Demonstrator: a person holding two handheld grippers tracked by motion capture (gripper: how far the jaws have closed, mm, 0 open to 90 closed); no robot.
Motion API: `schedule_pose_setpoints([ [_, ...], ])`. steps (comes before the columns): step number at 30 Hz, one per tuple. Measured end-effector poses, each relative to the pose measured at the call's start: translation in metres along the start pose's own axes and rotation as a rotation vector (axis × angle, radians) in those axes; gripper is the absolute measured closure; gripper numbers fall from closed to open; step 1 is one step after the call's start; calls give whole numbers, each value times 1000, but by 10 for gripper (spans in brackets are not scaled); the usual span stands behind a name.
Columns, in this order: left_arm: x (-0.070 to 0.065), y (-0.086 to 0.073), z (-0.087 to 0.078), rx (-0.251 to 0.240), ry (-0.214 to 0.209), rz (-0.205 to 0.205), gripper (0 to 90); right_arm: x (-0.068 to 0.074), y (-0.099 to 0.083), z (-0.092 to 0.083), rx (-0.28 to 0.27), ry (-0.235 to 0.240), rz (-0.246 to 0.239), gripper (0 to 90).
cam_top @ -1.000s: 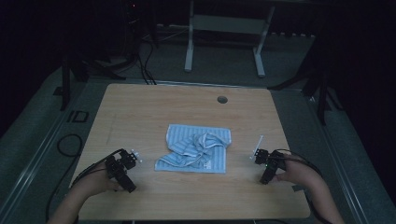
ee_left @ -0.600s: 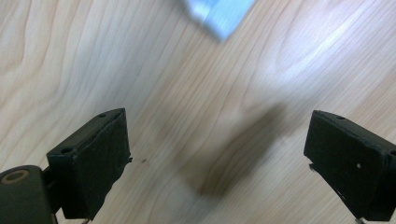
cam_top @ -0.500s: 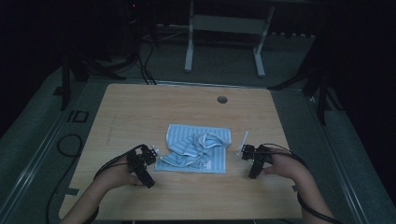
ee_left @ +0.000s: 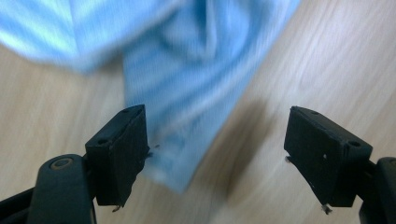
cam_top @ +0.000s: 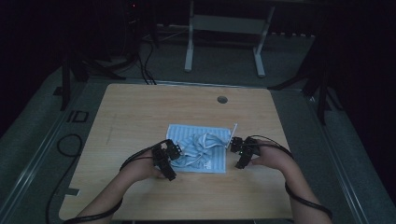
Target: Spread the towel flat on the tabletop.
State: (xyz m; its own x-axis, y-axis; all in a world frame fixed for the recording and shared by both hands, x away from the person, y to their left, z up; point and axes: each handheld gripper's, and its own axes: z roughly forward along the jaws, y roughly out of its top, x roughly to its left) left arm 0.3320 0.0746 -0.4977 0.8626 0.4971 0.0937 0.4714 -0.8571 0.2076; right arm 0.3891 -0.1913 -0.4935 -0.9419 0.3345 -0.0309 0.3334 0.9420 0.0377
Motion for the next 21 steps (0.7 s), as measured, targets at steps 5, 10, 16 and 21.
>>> schedule_pose_setpoints([
  [5,-4,12,1,-33,-5,26,341,-1,11,2,-20,-8,-17,449],
  [10,-10,24,4,-66,24,57,394,-6,22,-2,-105,-30,-13,491],
  [16,-14,39,10,-72,10,62,466,-19,38,-7,-216,-9,19,568],
  [21,-17,48,17,-53,23,77,557,-24,48,-2,-196,-33,13,662],
])
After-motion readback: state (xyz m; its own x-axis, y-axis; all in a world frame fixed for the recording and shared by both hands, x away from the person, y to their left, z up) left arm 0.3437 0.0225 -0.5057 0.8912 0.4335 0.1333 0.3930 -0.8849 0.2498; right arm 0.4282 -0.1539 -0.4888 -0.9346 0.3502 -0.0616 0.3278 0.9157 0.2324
